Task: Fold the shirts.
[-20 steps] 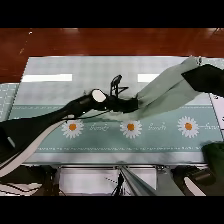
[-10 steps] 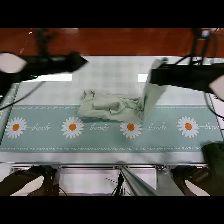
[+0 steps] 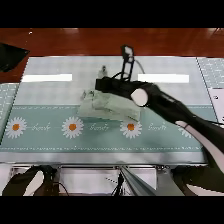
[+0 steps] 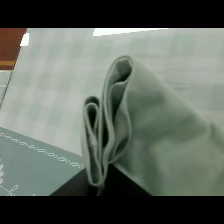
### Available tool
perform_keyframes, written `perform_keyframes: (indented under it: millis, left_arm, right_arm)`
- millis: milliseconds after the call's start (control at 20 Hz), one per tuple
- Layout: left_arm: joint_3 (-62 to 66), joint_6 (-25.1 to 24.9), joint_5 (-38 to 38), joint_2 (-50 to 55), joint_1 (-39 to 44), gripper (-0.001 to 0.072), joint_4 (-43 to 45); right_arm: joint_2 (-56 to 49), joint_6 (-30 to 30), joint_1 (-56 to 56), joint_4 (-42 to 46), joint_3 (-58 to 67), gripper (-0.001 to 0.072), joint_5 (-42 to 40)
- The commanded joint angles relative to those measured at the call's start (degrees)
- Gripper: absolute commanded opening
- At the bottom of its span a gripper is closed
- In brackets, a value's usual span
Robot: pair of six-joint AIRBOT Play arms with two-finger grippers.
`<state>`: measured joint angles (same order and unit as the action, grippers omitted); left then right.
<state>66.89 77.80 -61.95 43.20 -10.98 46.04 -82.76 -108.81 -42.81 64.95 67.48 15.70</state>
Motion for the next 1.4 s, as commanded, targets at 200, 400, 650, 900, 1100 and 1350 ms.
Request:
perform_keyframes:
  millis: [200,400,650,900,1100,1350]
  left_arm:
    - [-3.7,-0.1,-2.6,-1.5,-1.2,0.0017,3.5]
    - [-5.7,-0.1,-2.6,-1.4,-1.3,0.0018,9.9]
    - [-5.7,-0.1,-2.6,-1.4,-1.2,0.0018,12.1]
    - [-5.8,-0.1,-2.6,-1.4,-1.2,0.0018,12.8]
    - [-5.8,-0.1,-2.6,-1.4,-1.2,0.0018,13.1]
    - [-5.8,-0.1,-2.6,-1.4,-1.2,0.0018,13.1]
  right_arm:
    - [0.7,5.3,-0.3,0.3,0.0,0.0494,6.1]
    - [13.6,5.7,14.8,24.2,0.0,0.0494,34.6]
    - [19.0,11.5,37.9,30.6,-3.0,0.0524,55.9]
    - [14.1,20.8,50.0,-12.2,-19.4,0.0612,46.4]
    - [7.3,23.1,40.9,-19.1,-23.2,0.0612,38.2]
    - [1.7,23.3,32.4,-29.8,-23.2,0.0606,25.1]
